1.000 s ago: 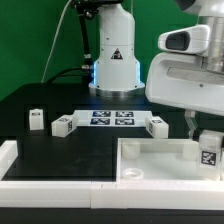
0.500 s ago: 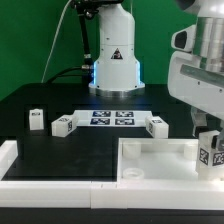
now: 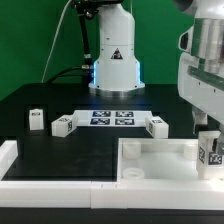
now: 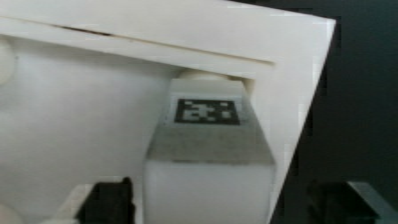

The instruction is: Assemble one leg

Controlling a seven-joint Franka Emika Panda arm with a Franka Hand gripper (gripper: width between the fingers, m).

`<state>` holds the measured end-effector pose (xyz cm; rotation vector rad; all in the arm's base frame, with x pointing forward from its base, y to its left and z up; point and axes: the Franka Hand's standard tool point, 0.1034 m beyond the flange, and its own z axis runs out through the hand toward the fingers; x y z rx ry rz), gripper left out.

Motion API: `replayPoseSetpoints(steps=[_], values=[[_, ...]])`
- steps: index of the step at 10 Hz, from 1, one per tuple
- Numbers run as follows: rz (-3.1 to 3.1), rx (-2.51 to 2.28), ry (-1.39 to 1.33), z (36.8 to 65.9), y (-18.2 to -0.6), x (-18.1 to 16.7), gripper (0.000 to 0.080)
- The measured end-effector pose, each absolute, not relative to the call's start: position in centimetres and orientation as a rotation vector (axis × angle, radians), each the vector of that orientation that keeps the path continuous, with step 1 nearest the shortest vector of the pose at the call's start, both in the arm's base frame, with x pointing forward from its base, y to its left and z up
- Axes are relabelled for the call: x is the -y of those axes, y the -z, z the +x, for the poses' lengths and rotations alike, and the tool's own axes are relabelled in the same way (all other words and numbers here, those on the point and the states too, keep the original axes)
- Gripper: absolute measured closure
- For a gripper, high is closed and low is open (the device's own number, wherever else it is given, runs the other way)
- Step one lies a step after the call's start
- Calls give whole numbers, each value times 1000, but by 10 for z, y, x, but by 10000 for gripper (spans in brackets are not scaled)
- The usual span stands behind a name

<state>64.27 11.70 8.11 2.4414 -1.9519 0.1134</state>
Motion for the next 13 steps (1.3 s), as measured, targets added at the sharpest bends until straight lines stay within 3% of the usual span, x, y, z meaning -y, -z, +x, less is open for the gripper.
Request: replayPoseSetpoints(steps=[1,3,11,13], values=[[2514,1874,-129,645,-81,-122,180],[2763,1460,-131,645,-82,-122,157],[3085,53,-116,647,-86,-117,150],[3079,-97,-111,648,-87,-112,150]])
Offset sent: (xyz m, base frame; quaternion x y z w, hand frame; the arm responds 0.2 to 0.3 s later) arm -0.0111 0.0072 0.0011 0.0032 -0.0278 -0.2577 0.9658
